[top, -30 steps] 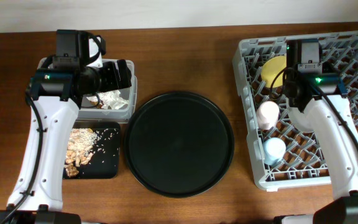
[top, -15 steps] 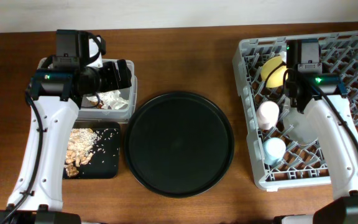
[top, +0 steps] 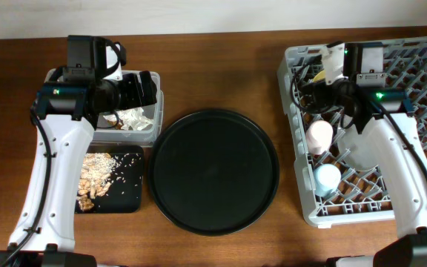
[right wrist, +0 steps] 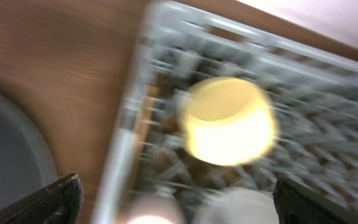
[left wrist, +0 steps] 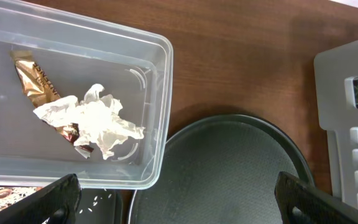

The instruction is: Sort waste into correct bins and load items into the dishwasher rack

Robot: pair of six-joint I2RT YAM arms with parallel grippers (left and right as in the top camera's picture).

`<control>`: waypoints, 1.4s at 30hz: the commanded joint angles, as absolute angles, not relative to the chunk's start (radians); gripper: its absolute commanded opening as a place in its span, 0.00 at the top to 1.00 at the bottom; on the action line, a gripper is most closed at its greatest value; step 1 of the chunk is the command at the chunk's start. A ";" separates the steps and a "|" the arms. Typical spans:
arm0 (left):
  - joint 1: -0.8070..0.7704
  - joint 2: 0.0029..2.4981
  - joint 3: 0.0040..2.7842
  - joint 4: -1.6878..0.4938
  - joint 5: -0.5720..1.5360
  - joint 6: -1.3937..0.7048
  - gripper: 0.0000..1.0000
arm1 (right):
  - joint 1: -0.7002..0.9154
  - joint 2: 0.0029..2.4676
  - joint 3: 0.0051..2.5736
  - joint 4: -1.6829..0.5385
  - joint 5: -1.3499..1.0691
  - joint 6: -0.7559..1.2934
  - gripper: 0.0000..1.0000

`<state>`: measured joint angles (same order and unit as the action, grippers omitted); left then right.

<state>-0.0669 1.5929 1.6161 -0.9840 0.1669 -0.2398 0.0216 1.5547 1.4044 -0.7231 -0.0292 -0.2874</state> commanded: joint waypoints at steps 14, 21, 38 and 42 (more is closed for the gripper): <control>-0.067 1.576 1.634 -0.982 0.160 -0.239 0.01 | 0.027 1.544 1.408 -0.718 -0.233 -0.245 0.01; -0.067 1.576 1.634 -0.982 0.160 -0.239 0.01 | 0.026 1.522 1.404 -0.719 -0.233 -0.245 0.01; -0.067 1.576 1.634 -0.982 0.160 -0.239 0.01 | 0.028 0.620 1.385 -0.722 -0.199 -0.245 0.01; -0.067 1.576 1.634 -0.982 0.160 -0.239 0.01 | 0.027 0.380 1.248 -0.721 -0.179 -0.256 0.01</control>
